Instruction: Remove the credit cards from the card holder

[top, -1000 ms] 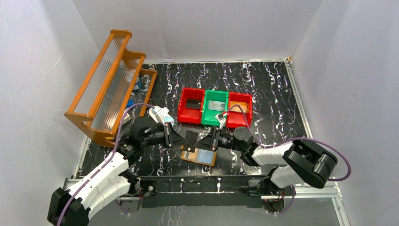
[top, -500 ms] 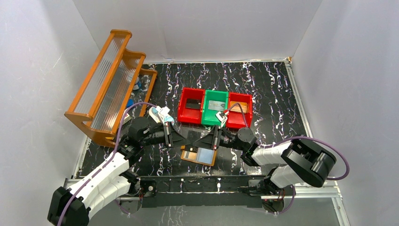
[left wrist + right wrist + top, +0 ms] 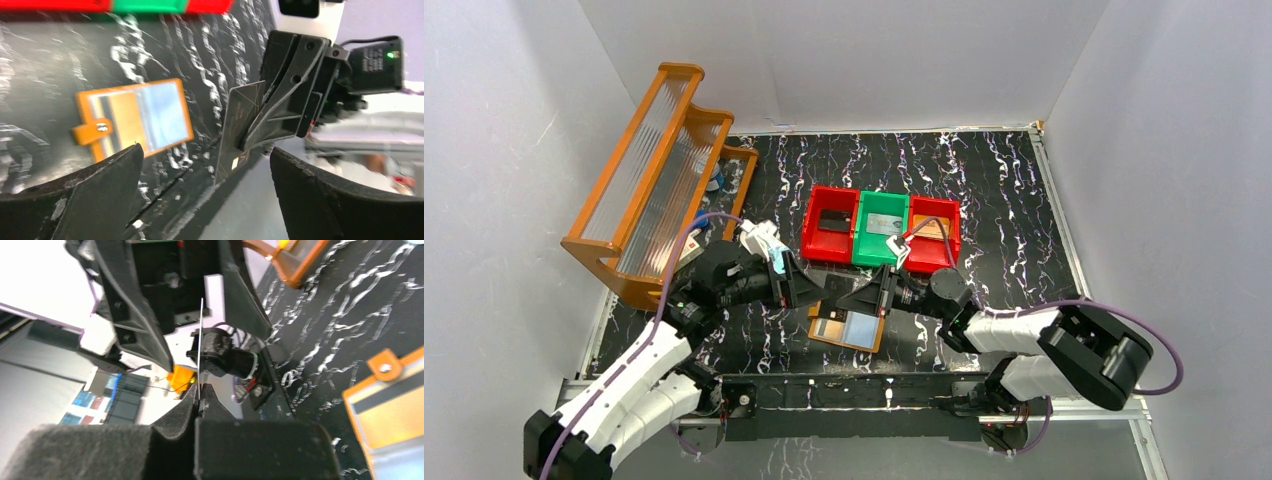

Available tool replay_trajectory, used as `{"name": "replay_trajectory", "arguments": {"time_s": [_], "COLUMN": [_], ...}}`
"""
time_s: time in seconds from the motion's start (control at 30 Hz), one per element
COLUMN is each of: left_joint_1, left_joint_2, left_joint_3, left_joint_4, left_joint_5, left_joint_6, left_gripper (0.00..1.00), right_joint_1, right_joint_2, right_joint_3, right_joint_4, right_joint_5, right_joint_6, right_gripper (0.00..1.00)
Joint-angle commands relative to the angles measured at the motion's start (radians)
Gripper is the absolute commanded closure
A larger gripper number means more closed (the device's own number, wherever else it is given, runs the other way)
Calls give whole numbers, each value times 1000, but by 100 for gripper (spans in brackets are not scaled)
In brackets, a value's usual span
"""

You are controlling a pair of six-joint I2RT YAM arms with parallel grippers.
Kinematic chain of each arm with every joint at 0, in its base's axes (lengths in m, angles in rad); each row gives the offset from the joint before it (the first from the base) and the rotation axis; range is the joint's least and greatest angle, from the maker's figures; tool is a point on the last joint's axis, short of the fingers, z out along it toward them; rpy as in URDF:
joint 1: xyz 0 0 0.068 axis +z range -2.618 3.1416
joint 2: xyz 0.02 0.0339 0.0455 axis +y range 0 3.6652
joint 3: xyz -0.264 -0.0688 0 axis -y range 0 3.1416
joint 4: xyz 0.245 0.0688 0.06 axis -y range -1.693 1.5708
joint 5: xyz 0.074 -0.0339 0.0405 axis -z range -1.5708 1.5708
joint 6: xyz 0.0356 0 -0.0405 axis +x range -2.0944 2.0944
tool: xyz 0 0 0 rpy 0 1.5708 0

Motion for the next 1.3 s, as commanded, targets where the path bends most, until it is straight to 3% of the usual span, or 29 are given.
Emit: {"name": "replay_trajectory", "arguments": {"time_s": [0.0, 0.17, 0.37, 0.73, 1.27], "left_joint_1": [5, 5, 5, 5, 5], "left_joint_2": [-60, -110, -173, -211, -217], "left_joint_3": [149, 238, 199, 181, 178], "left_joint_4": [-332, -454, -466, -478, -479], "left_joint_5": [-333, -538, -675, -767, -768], "left_joint_6": [160, 241, 291, 266, 263], "left_gripper": [2, 2, 2, 2, 2], "right_joint_1": [-6, -7, -6, -6, -7], "right_joint_2": [-79, -91, 18, 359, 808], "right_joint_3": [149, 328, 546, 1026, 1530], "right_joint_4": [-408, -763, -997, -1324, -1597], "right_joint_5": [139, 299, 424, 635, 989], "right_joint_6": [-182, -367, -537, -834, -1226], "right_gripper": [100, 100, 100, 100, 100]}}
